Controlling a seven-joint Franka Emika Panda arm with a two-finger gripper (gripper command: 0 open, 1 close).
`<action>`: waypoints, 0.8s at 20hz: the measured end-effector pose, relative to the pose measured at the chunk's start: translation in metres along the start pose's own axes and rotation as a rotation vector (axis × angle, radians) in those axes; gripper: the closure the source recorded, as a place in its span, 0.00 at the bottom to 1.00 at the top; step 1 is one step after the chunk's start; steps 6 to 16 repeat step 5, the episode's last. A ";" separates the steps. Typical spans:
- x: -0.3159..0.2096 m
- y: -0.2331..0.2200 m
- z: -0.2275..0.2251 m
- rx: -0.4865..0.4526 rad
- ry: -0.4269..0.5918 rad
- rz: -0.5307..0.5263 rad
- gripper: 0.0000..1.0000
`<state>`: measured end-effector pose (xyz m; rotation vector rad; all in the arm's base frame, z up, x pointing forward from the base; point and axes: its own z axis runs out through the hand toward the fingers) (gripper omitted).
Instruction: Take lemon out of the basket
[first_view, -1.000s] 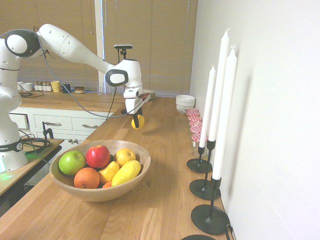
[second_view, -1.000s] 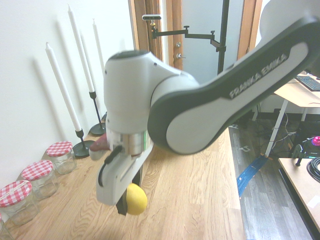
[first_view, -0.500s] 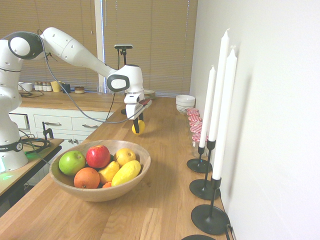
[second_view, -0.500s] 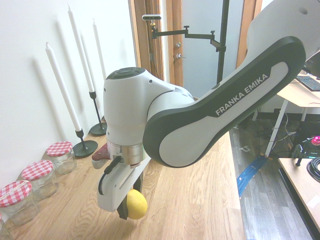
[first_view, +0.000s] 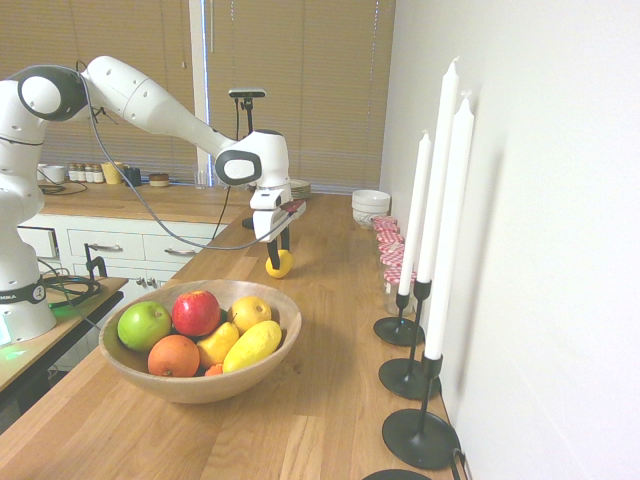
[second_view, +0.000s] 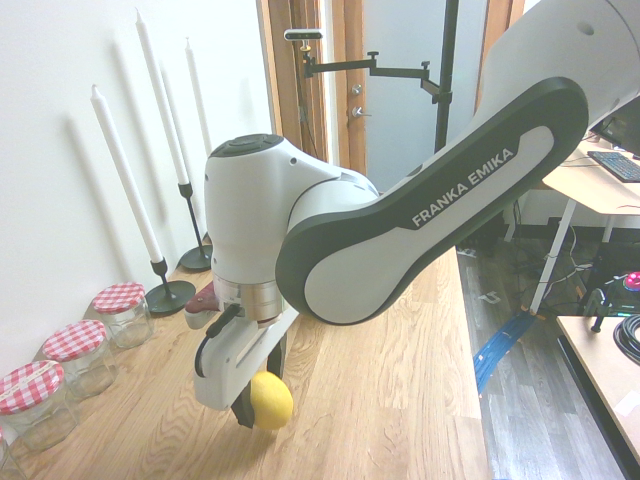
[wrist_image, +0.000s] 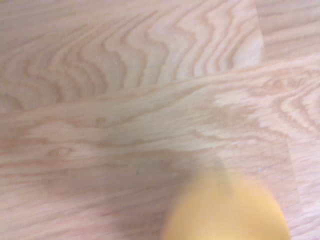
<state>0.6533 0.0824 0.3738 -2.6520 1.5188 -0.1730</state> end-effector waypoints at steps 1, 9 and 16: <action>0.001 0.000 -0.001 0.000 0.000 0.001 0.00; 0.002 0.000 0.000 -0.003 -0.003 0.001 0.00; 0.002 0.000 0.000 -0.003 -0.003 0.001 0.00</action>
